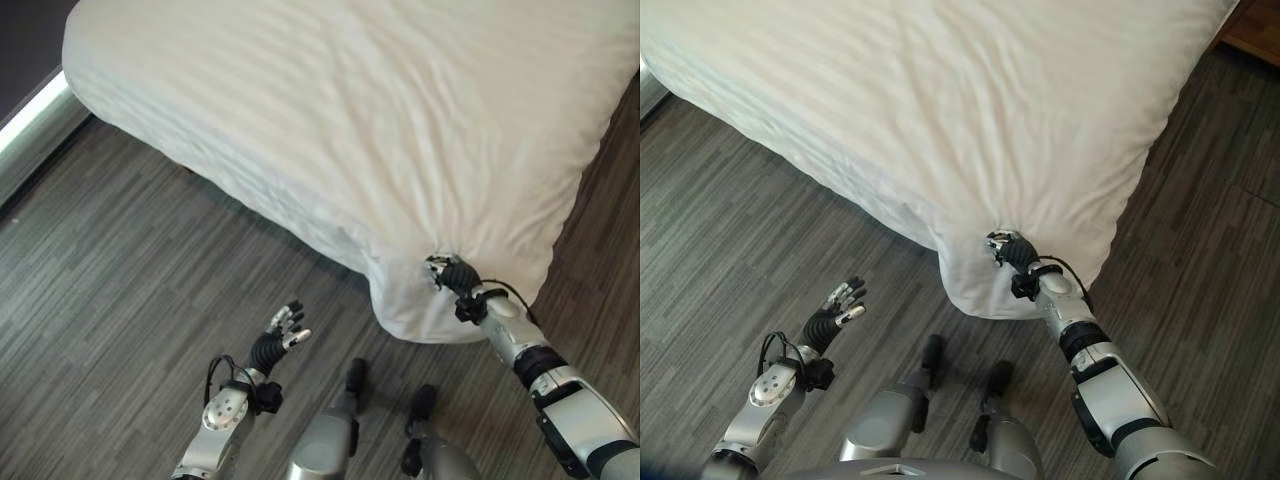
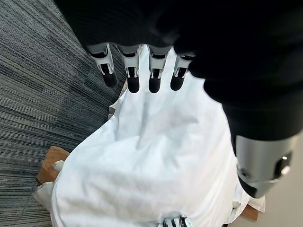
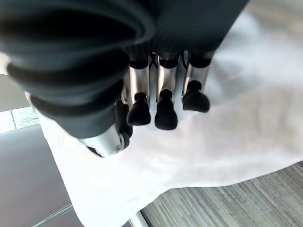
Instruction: Making the bed.
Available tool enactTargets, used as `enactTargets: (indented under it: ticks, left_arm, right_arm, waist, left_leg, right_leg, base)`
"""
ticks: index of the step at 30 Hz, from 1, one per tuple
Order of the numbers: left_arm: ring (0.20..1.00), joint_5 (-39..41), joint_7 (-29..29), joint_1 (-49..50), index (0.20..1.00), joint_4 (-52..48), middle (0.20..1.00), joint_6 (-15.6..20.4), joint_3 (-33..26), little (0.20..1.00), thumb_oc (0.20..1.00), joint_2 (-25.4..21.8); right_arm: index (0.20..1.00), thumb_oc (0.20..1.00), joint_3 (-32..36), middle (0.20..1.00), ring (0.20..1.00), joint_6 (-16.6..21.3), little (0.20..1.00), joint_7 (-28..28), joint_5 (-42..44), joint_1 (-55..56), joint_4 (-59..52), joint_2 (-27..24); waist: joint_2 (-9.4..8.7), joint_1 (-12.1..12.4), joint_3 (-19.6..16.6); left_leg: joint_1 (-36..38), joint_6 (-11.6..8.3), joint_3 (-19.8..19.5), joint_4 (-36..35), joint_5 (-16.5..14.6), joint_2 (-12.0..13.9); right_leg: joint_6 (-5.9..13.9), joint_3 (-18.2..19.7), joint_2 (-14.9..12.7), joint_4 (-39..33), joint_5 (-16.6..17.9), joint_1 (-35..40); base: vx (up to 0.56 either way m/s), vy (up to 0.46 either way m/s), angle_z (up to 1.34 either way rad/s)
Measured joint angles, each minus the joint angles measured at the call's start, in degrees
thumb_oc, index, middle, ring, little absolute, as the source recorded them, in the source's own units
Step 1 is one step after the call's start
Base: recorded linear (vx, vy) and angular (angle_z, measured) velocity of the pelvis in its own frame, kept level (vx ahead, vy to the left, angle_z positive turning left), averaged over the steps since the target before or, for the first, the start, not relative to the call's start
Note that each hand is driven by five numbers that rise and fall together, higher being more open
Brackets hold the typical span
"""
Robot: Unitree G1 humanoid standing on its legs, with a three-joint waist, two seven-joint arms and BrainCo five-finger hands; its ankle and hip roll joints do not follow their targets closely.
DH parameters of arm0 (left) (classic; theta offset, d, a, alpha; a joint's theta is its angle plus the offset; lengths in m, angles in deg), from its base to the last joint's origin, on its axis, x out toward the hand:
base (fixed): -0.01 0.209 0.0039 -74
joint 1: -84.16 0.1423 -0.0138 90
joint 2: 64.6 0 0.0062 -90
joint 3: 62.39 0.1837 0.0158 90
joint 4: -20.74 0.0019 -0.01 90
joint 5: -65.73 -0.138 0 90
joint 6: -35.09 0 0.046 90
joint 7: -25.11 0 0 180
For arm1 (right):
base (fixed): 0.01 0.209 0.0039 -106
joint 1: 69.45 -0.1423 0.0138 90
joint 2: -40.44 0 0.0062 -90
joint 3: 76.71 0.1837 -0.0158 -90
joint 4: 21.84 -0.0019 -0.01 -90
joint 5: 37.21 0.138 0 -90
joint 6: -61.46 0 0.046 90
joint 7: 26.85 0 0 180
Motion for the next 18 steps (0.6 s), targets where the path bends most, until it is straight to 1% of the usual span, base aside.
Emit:
enactTargets:
  ticks: [2,4,5,6,8,9,10,11,12,13,14,15,16,18]
  left_arm:
    - [1.0,0.0,0.0,-0.8,1.0,0.0,1.0,0.0,0.1,1.0,1.0,0.0]
    - [1.0,0.0,0.0,-1.3,1.0,-0.1,1.0,0.0,0.1,1.0,1.0,0.0]
    - [1.0,0.0,0.0,-1.4,1.0,-0.3,1.0,0.0,0.0,1.0,1.0,0.0]
    - [1.0,0.0,0.0,-1.2,1.0,-1.0,1.0,0.0,0.0,1.0,1.0,0.0]
    - [1.0,0.0,0.0,-1.4,1.0,-1.6,1.0,-0.1,0.1,1.0,1.0,0.1]
    - [1.0,0.1,-0.1,-0.8,1.0,-2.7,1.0,0.0,0.1,1.0,1.0,0.1]
    - [1.0,0.1,-0.1,-0.7,1.0,-2.7,1.0,0.0,-0.1,1.0,1.0,0.1]
    - [1.0,0.2,-0.1,-0.2,1.0,-2.7,1.0,-0.2,-0.6,1.0,1.0,0.1]
    - [1.0,0.7,-0.2,-0.1,1.0,-2.7,1.0,-0.2,-0.9,1.0,1.0,0.1]
    - [1.0,1.7,-0.3,-0.1,1.0,-2.7,1.0,-0.2,-1.6,1.0,1.0,0.1]
    - [1.0,1.8,-0.4,-0.3,1.0,-2.7,1.0,-0.2,-2.0,1.0,1.0,0.1]
    - [1.0,1.8,-0.5,-1.1,1.0,-2.6,1.0,-0.3,-2.5,1.0,1.0,0.2]
    - [1.0,1.8,-0.5,-2.1,1.0,-2.7,1.0,-0.3,-2.9,1.0,1.0,0.3]
    - [1.0,1.8,-0.6,-3.1,1.0,-2.7,1.0,-0.2,-3.3,1.0,1.0,0.5]
  right_arm:
    - [0.2,0.2,0.9,0.2,0.2,1.9,0.2,-0.6,-0.1,0.4,-0.1,0.1]
    - [0.2,0.2,1.4,0.2,0.2,2.0,0.2,-0.6,-0.2,1.2,-0.2,0.6]
    - [0.2,0.2,3.4,0.2,0.2,2.5,0.2,-0.9,-0.3,2.1,0.5,1.6]
    - [0.2,0.2,5.8,0.2,0.2,2.3,0.2,-0.9,-0.4,3.2,3.3,3.8]
    - [0.2,0.2,7.3,0.2,0.2,0.0,0.2,0.6,-0.4,6.1,8.9,4.8]
    - [0.2,0.2,10.3,0.2,0.2,-1.9,0.2,2.4,-0.2,9.9,13.8,4.9]
    - [0.2,0.2,10.4,0.2,0.2,-2.8,0.2,2.8,-0.2,12.0,15.4,4.4]
    - [0.2,0.2,12.5,0.2,0.2,-3.6,0.2,3.5,-0.2,16.4,16.9,3.6]
    - [0.2,0.2,13.6,0.2,0.2,-3.8,0.2,3.7,0.0,18.7,17.3,3.1]
    - [0.2,0.2,17.4,0.2,0.2,-3.9,0.2,4.1,0.6,22.4,17.4,2.6]
    - [0.2,0.2,18.5,0.2,0.2,-3.9,0.2,4.3,1.4,24.3,17.3,1.9]
    - [0.2,0.2,21.7,0.2,0.2,-3.5,0.2,4.4,2.6,26.2,17.3,1.0]
    - [0.2,0.2,23.0,0.2,0.2,-3.2,0.2,4.8,3.2,26.7,17.2,-0.1]
    - [0.2,0.2,24.7,0.2,0.2,-3.2,0.2,5.0,4.3,27.2,17.1,-2.1]
  waist:
    - [0.43,0.0,0.4]
    - [0.71,-0.3,0.7]
    - [0.68,-0.4,0.6]
    - [0.71,-0.1,0.6]
    - [1.2,0.0,1.0]
    - [1.86,0.2,1.6]
    - [2.15,0.2,2.0]
    - [2.5,-0.1,2.8]
    - [2.46,-0.6,3.0]
    - [2.47,-1.8,3.7]
    - [2.3,-2.9,3.8]
    - [2.1,-3.7,3.9]
    - [1.93,-4.1,4.0]
    - [1.93,-5.6,4.0]
  left_leg:
    - [-0.6,-0.04,0.3,0.0,0.1,0.0]
    - [-0.7,-0.19,0.4,0.0,0.0,-0.1]
    - [-0.8,-0.3,0.4,0.0,-0.1,-0.1]
    - [-1.2,-0.37,0.5,-0.1,-0.1,-0.1]
    - [-2.0,-0.3,0.5,-0.1,-0.1,-0.2]
    - [-2.9,0.32,0.6,-0.2,0.4,-0.4]
    - [-3.3,0.5,1.0,-0.2,0.5,-0.5]
    - [-3.6,0.59,1.7,-0.3,0.6,-0.8]
    - [-3.8,0.61,2.0,-0.3,0.6,-0.8]
    - [-3.7,0.62,2.3,-0.3,0.5,-1.0]
    - [-3.7,0.67,2.4,-0.3,0.5,-1.0]
    - [-3.7,0.71,3.1,-0.4,0.5,-1.0]
    - [-3.7,0.72,3.5,-0.4,0.4,-0.9]
    - [-3.4,0.69,3.6,-0.4,0.4,-0.7]
  right_leg:
    - [0.04,0.3,0.0,0.1,0.2,-0.8]
    - [0.04,0.4,-0.1,0.0,0.3,-1.0]
    - [-0.05,0.5,-0.2,-0.1,0.2,-1.3]
    - [-0.25,0.7,-0.2,-0.1,0.1,-1.6]
    - [-0.22,0.9,-0.2,0.1,0.1,-2.7]
    - [-0.08,1.5,-0.3,0.2,1.0,-3.4]
    - [0.06,1.8,-0.3,0.2,1.0,-3.9]
    - [0.25,2.4,-0.5,0.2,1.3,-4.6]
    - [0.38,2.8,-0.6,0.2,1.5,-4.9]
    - [0.42,3.2,-0.7,0.2,1.6,-4.9]
    - [0.43,3.5,-0.8,0.2,1.6,-5.1]
    - [0.5,4.2,-0.8,0.2,1.6,-5.4]
    - [0.71,4.9,-0.7,0.2,1.8,-5.5]
    - [0.72,5.1,-0.6,0.1,1.8,-5.5]
  base:
    - [0.02,0.024,-0.05]
    - [0.03,0.042,-0.03]
    - [0.03,0.03,-0.04]
    - [0.02,0.032,-0.02]
    - [0.02,0.031,0.02]
    - [0.0,0.0,0.0]
    - [0.03,0.027,-0.16]
    - [0.0,0.018,-0.22]
    - [0.03,0.028,-0.24]
    - [0.01,0.022,-0.17]
    - [0.02,0.02,-0.21]
    - [0.01,0.027,-0.27]
    - [0.03,0.033,-0.26]
    - [0.01,0.035,-0.15]
